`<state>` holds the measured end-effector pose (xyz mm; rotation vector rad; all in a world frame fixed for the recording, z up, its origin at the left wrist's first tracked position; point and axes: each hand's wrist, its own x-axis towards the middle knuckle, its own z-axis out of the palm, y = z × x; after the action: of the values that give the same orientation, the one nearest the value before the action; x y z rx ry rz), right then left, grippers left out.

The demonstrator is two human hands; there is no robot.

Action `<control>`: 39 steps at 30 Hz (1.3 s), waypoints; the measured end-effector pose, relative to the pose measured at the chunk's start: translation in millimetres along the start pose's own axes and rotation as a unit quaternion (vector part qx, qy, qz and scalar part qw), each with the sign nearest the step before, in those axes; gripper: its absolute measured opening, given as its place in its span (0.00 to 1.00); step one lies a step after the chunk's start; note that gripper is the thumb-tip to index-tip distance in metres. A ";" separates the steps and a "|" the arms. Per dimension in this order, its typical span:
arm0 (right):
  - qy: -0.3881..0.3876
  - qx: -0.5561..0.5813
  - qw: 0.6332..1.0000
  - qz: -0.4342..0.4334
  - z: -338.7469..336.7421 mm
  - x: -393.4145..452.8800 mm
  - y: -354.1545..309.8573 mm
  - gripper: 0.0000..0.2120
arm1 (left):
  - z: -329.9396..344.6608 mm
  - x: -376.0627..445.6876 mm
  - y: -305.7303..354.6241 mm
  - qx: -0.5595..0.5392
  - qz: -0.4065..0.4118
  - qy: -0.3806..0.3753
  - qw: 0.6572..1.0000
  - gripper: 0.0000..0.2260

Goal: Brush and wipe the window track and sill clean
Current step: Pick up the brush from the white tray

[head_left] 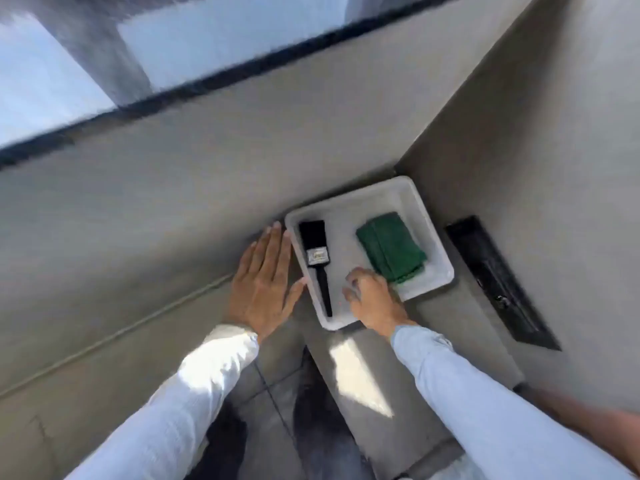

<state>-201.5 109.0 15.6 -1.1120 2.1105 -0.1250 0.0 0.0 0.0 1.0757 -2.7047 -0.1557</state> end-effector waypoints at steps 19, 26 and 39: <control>0.035 0.000 0.996 0.082 42.6 41.6 -15.9 0.14 | 79.5 -5.4 -4.0 0.008 0.015 -0.032 0.999 0.35; 0.060 0.060 0.992 0.091 16.4 18.5 -21.1 0.12 | 38.0 -2.6 0.6 0.022 0.024 -0.048 0.998 0.36; 0.350 0.215 0.911 0.028 -205.5 -184.1 -171.5 0.04 | -298.9 -2.8 4.1 0.024 0.045 0.082 0.995 0.34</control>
<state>-153.1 91.1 336.2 -0.7962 2.5369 -1.0459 73.2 0.4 289.9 0.9328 -2.6146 0.0133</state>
